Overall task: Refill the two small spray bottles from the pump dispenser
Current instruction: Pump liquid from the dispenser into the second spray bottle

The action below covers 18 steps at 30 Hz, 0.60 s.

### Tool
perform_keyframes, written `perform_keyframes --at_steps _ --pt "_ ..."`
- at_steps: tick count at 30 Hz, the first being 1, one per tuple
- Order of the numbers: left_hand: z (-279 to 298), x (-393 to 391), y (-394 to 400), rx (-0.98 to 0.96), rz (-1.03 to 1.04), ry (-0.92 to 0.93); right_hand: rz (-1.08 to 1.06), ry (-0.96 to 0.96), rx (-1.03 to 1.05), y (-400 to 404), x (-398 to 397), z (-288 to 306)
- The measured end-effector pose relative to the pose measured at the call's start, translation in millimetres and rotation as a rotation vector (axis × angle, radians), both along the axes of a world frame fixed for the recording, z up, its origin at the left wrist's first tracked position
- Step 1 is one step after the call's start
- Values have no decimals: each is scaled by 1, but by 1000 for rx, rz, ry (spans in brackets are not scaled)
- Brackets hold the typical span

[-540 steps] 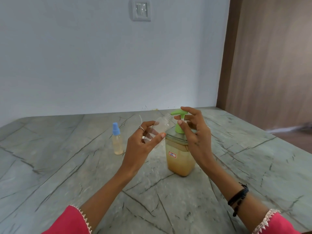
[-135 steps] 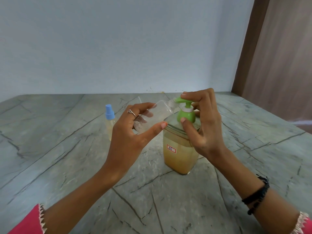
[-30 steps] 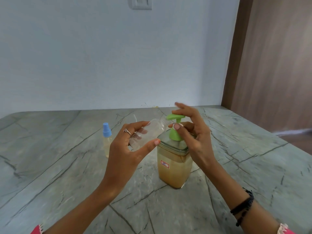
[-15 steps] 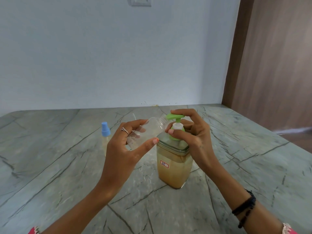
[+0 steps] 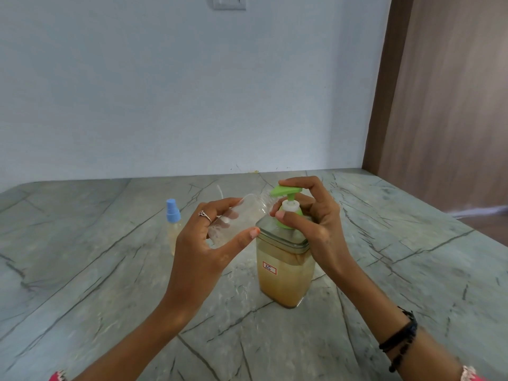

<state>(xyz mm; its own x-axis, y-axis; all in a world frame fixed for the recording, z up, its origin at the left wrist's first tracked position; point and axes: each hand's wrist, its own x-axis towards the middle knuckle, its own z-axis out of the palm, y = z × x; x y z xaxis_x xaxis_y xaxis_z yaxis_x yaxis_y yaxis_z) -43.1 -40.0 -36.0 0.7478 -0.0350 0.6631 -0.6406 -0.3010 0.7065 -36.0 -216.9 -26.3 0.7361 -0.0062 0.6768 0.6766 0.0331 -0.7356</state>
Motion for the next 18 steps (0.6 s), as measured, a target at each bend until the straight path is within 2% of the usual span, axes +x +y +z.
perform_keyframes --at_steps 10,18 --pt "-1 0 1 8 -4 3 -29 42 98 2 2 3" --pt "-1 -1 0 20 1 -8 -55 54 82 3 5 7"
